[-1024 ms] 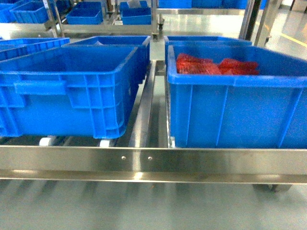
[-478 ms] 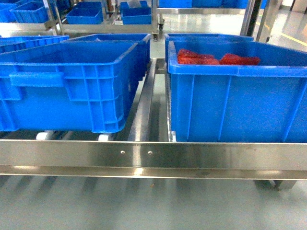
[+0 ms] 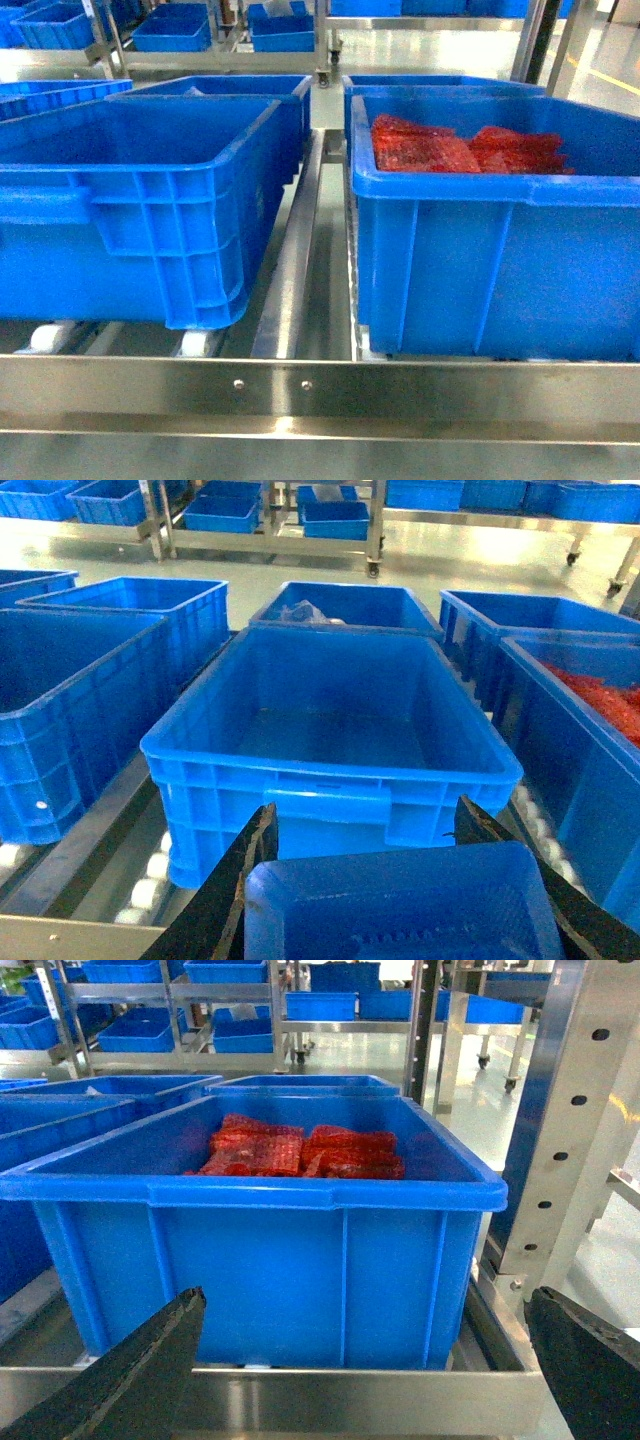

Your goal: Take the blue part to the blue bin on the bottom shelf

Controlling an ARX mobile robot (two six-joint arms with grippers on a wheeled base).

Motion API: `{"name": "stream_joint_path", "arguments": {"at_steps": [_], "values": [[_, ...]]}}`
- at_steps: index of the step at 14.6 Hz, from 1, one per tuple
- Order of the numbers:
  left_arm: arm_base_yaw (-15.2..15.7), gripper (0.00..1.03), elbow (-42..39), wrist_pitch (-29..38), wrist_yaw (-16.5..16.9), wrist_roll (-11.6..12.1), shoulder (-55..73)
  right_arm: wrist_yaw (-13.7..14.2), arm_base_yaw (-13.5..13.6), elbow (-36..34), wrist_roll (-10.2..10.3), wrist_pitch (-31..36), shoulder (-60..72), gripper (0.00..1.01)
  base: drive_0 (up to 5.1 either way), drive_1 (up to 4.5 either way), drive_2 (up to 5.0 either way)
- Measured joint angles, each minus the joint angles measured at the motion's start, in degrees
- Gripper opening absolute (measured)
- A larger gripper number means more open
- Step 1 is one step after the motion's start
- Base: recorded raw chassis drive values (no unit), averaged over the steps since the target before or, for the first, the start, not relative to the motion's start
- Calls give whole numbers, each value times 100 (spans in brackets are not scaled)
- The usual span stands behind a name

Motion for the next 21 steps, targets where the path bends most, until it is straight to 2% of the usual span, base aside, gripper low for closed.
{"name": "stream_joint_path", "arguments": {"at_steps": [9, 21], "values": [[0, 44, 0, 7, 0, 0, 20, -2, 0, 0, 0, -15, 0, 98, -1, 385, -387], [0, 44, 0, 0, 0, 0, 20, 0, 0, 0, 0, -11, 0, 98, 0, 0, 0]]}}
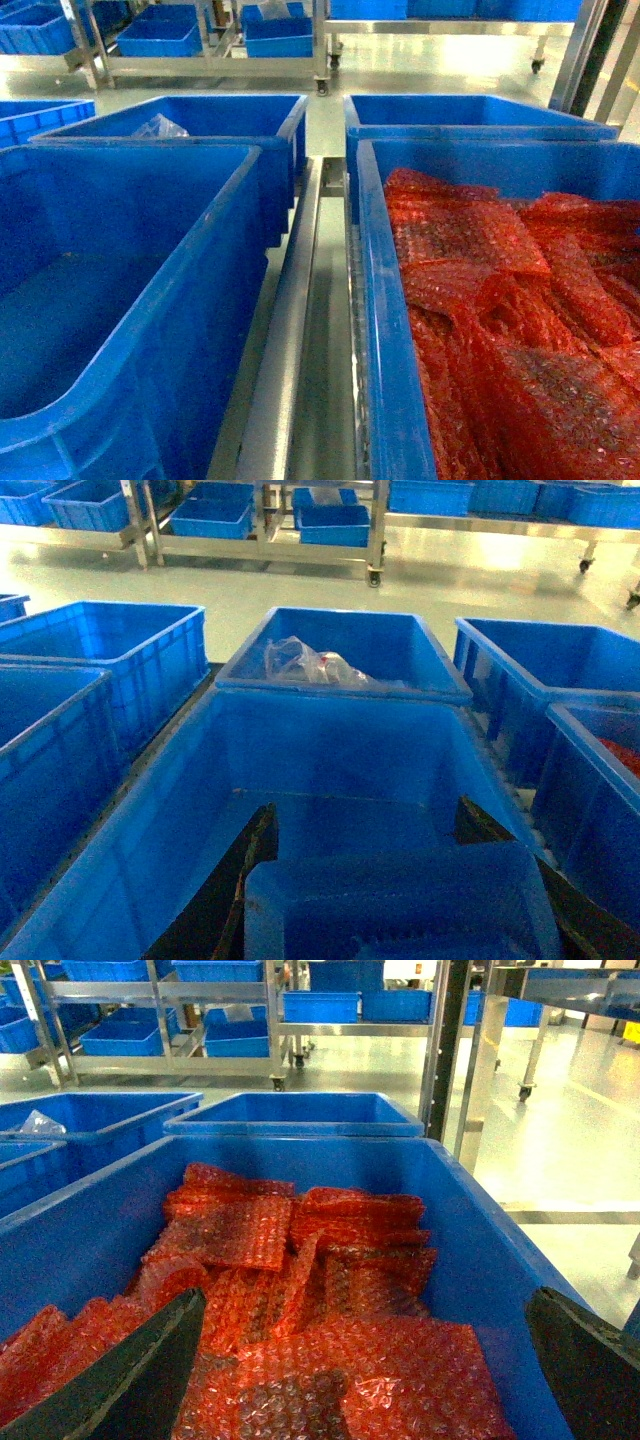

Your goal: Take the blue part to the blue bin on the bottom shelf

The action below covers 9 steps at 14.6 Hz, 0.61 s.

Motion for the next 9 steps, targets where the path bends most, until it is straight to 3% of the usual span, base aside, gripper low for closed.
{"name": "stream_joint_path", "arguments": {"at_steps": [9], "values": [[0, 44, 0, 0, 0, 0, 0, -2, 0, 0, 0, 0, 0, 98, 0, 0, 0]]}}
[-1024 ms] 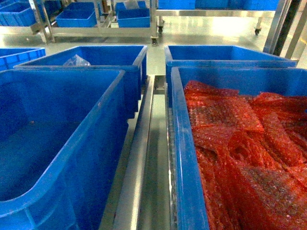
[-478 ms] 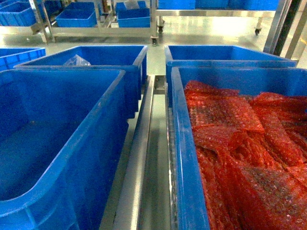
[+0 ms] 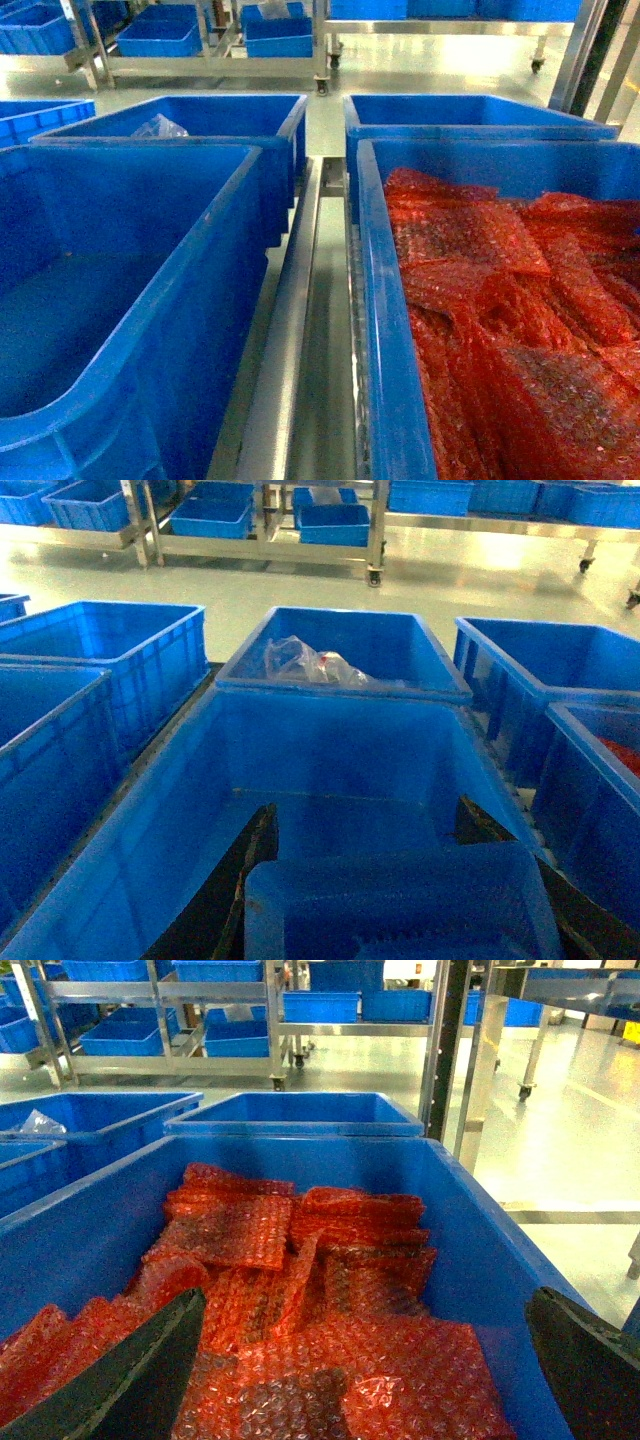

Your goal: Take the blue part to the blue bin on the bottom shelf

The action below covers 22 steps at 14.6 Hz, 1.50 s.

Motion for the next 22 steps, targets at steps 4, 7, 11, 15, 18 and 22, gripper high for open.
{"name": "stream_joint_path", "arguments": {"at_steps": [4, 7, 11, 15, 18, 22], "values": [[0, 44, 0, 2, 0, 0, 0, 0, 0, 0, 0, 0, 0, 98, 0, 0, 0], [0, 44, 0, 0, 0, 0, 0, 0, 0, 0, 0, 0, 0, 98, 0, 0, 0], [0, 44, 0, 0, 0, 0, 0, 0, 0, 0, 0, 0, 0, 98, 0, 0, 0], [0, 44, 0, 0, 0, 0, 0, 0, 0, 0, 0, 0, 0, 98, 0, 0, 0], [0, 44, 0, 0, 0, 0, 0, 0, 0, 0, 0, 0, 0, 98, 0, 0, 0], [0, 44, 0, 0, 0, 0, 0, 2, 0, 0, 0, 0, 0, 98, 0, 0, 0]]}}
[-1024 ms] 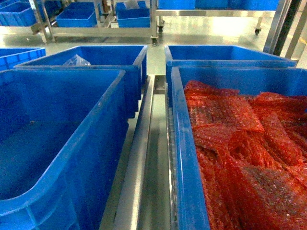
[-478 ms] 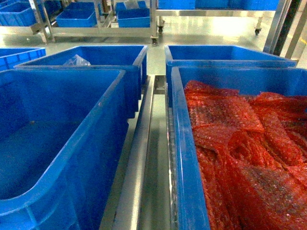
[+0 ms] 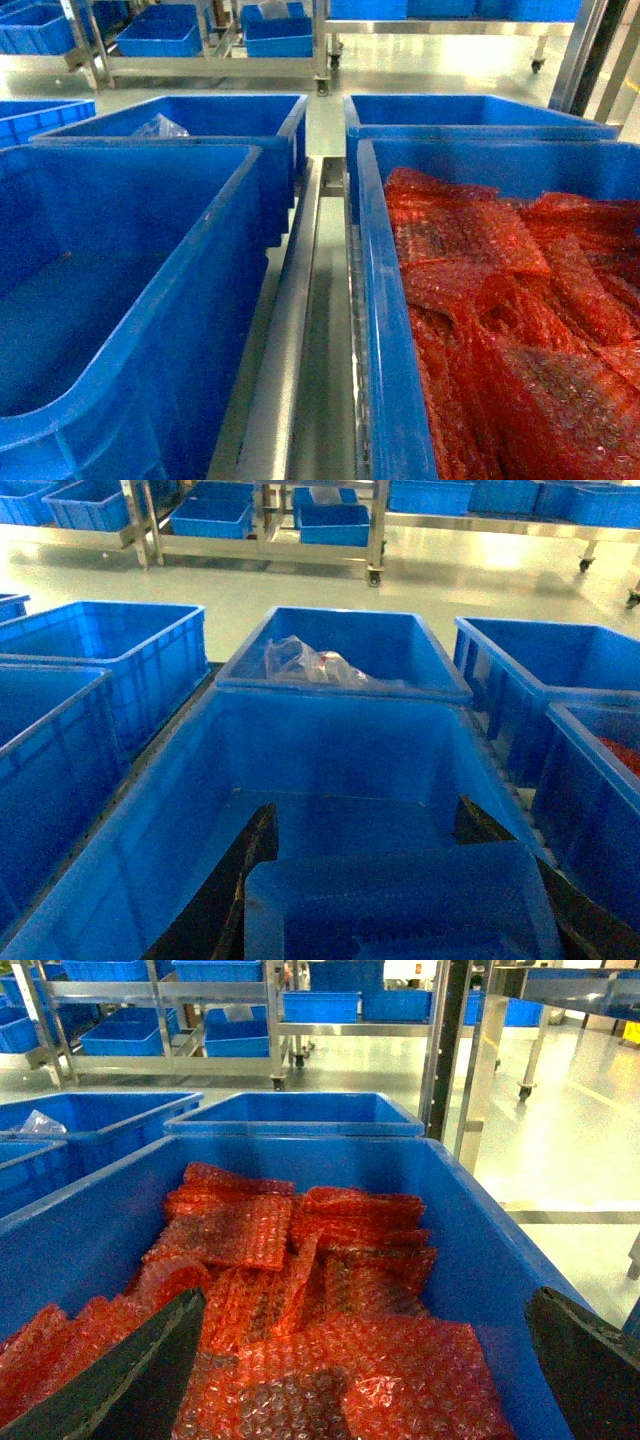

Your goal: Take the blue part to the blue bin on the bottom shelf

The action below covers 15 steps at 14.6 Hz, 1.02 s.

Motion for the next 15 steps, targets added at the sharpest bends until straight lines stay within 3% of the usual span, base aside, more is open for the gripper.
{"name": "stream_joint_path", "arguments": {"at_steps": [1, 2, 3, 4, 5, 7, 11, 12, 13, 14, 15], "values": [[0, 44, 0, 0, 0, 0, 0, -2, 0, 0, 0, 0, 0, 98, 0, 0, 0], [-105, 44, -33, 170, -291, 28, 35, -2, 0, 0, 0, 2, 0, 98, 0, 0, 0], [-621, 44, -63, 695, -1615, 168, 295, 4, 0, 0, 0, -2, 0, 98, 0, 0, 0], [-772, 44, -72, 1073, -2186, 203, 688, -2, 0, 0, 0, 2, 0, 98, 0, 0, 0], [-697, 44, -74, 1652, -2258, 234, 1333, 0, 0, 0, 0, 0, 0, 98, 0, 0, 0], [-535, 44, -7, 2542, -1899, 146, 2697, -2, 0, 0, 0, 2, 0, 98, 0, 0, 0], [-535, 96, 31, 2579, -1847, 111, 2896, 0, 0, 0, 0, 4, 0, 98, 0, 0, 0], [-535, 99, 31, 2570, -1847, 111, 2914, 0, 0, 0, 0, 0, 0, 98, 0, 0, 0], [-411, 93, -92, 3108, -1425, 166, 2914, 0, 0, 0, 0, 0, 0, 98, 0, 0, 0], [-160, 79, -501, 3836, -382, 271, 2699, 0, 0, 0, 2, -4, 0, 98, 0, 0, 0], [-44, 65, -876, 3952, 153, 313, 2428, -2, 0, 0, 0, 7, 0, 98, 0, 0, 0]]}}
